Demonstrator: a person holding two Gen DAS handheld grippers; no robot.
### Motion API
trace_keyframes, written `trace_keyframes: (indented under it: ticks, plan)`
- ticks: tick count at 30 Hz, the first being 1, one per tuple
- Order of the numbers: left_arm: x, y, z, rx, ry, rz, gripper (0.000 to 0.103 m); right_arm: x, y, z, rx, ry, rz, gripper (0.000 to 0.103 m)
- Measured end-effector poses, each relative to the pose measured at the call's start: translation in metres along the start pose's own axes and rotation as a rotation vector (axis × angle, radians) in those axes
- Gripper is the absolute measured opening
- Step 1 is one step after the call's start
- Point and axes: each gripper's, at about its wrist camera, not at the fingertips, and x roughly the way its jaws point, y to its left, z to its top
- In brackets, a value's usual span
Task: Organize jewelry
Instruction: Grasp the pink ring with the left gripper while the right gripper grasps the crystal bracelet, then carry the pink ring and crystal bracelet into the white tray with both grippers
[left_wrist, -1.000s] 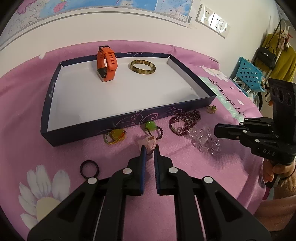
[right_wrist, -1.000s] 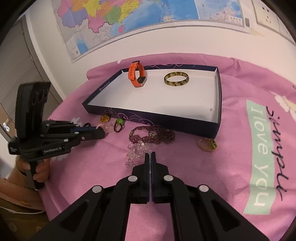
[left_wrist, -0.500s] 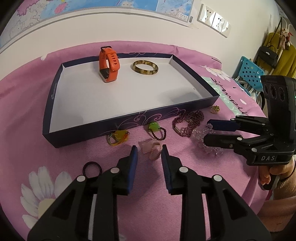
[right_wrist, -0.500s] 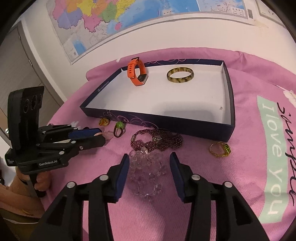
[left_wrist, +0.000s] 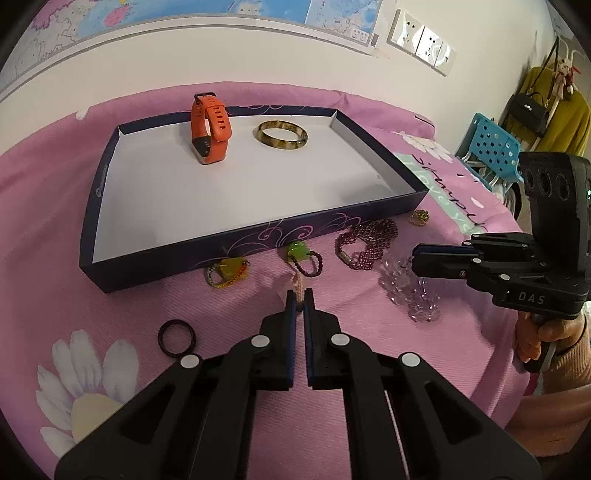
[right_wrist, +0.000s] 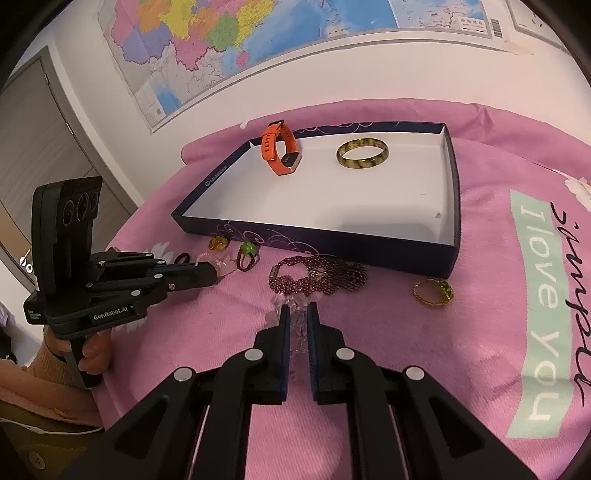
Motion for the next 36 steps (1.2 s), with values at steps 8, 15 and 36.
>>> trace_keyframes:
  ticks: [8, 15, 36]
  plan:
    - [-0.010, 0.003, -0.001, -0.023, -0.014, -0.026, 0.004, -0.011, 0.001, 0.004, 0.018, -0.037, 0.044, 0.007]
    - [-0.022, 0.001, 0.001, -0.027, -0.043, -0.040, 0.004, -0.028, 0.006, 0.013, 0.018, -0.086, 0.077, 0.007]
    - [-0.044, -0.002, 0.018, -0.003, -0.108, -0.038, 0.004, -0.060, 0.013, 0.048, -0.008, -0.209, 0.088, 0.007]
